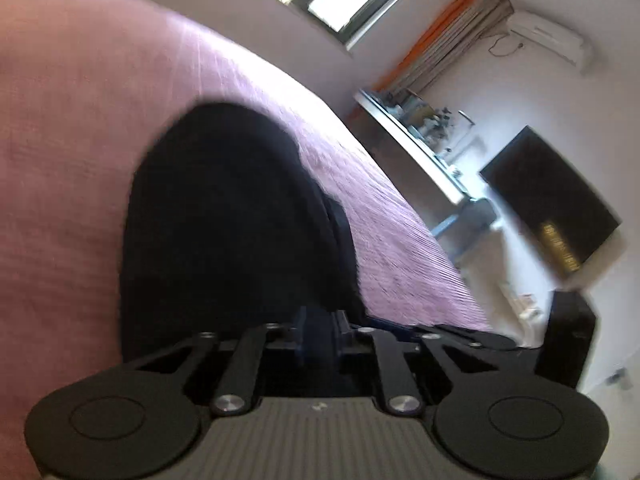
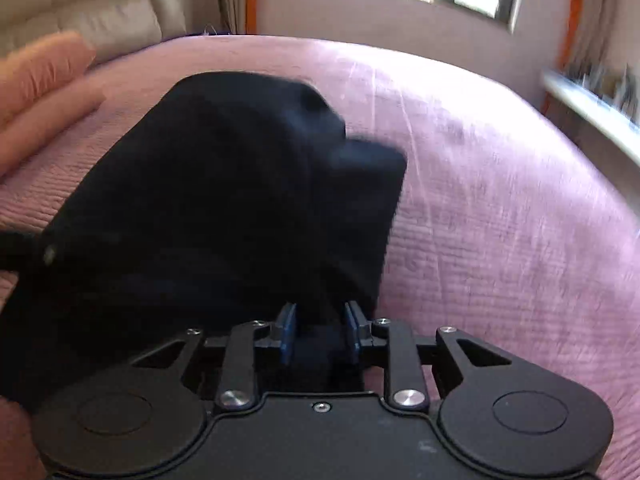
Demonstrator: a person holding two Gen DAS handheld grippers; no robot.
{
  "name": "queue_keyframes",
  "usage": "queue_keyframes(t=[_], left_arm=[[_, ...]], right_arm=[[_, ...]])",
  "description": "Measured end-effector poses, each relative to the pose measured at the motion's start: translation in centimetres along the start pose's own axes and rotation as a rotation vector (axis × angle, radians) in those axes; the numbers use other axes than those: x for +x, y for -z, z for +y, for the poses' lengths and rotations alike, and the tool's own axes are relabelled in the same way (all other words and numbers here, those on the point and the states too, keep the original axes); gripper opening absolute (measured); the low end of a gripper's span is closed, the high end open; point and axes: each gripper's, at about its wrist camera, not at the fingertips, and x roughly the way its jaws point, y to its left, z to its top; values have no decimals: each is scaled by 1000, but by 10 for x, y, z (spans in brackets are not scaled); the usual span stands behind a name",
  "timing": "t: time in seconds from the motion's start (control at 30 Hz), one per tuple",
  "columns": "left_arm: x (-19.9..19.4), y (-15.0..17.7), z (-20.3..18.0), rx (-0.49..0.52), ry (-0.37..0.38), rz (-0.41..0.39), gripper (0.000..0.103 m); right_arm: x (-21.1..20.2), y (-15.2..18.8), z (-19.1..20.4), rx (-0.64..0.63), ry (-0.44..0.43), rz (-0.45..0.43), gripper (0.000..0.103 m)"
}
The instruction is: Fold large clothes
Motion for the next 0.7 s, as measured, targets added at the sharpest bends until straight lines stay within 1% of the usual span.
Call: queue_keyframes(t=[0.03, 0.07, 0.1, 0.13, 0.17, 0.2, 0.27, 0.3, 0.33, 0.37, 0.4, 0.43, 0.47, 0.5, 0.53, 0.57, 0.6, 0.63, 0.67, 0.7], left_arm=[[-4, 9, -2, 22, -8, 2, 13], [-9, 15, -7, 65, -25, -5, 13], [-12, 19, -11, 94, -37, -3, 14], [-14, 23, -14, 107, -48, -3, 14], [-16, 25, -14, 109, -51, -4, 14], [-17, 27, -12, 101, -50, -7, 14], [-16, 27, -9, 87, -43, -7, 11], [-14, 26, -9, 88, -44, -4, 11], [-14, 23, -11, 94, -45, -1, 11], [-14, 23, -12, 106, -47, 2, 10], [-15, 23, -12, 118, -50, 1, 10], [-16, 23, -13, 126, -57, -2, 10], [-15, 23, -12, 126, -57, 0, 10], [-10, 23, -13, 115, -47, 1, 10], [-12, 23, -14, 102, -38, -2, 10], [-12, 23, -14, 99, -28, -1, 10], [-15, 23, -14, 104, -23, 2, 11], [-18, 23, -16, 111, -25, 6, 11], [-21, 23, -17, 113, -20, 6, 11], [-26, 23, -16, 108, -6, -1, 12]], right_arm=[[-3, -2, -8, 17, -7, -1, 31], [-7, -9, -18, 61, -25, -6, 31], [-12, -20, -26, 110, -54, -32, 31], [-18, -32, -30, 133, -82, -77, 32], [-20, -47, -30, 122, -107, -123, 32], [-19, -62, -24, 83, -138, -156, 32], [-2, -94, -7, -12, -241, -201, 32], [14, -106, 2, -48, -305, -187, 32], [32, -115, 8, -58, -342, -161, 32], [54, -123, 13, -60, -360, -123, 32], [73, -128, 17, -64, -361, -94, 32], [94, -131, 17, -51, -333, -74, 32], [112, -133, 15, -16, -276, -50, 32], [129, -134, 9, 18, -207, -19, 28], [143, -135, 0, 64, -187, 11, 21], [147, -134, -12, 128, -195, 34, 11], [140, -133, -23, 189, -210, 31, 11], [126, -133, -34, 216, -212, 4, 11], [103, -128, -39, 226, -203, -41, 18], [77, -121, -42, 211, -205, -87, 21]])
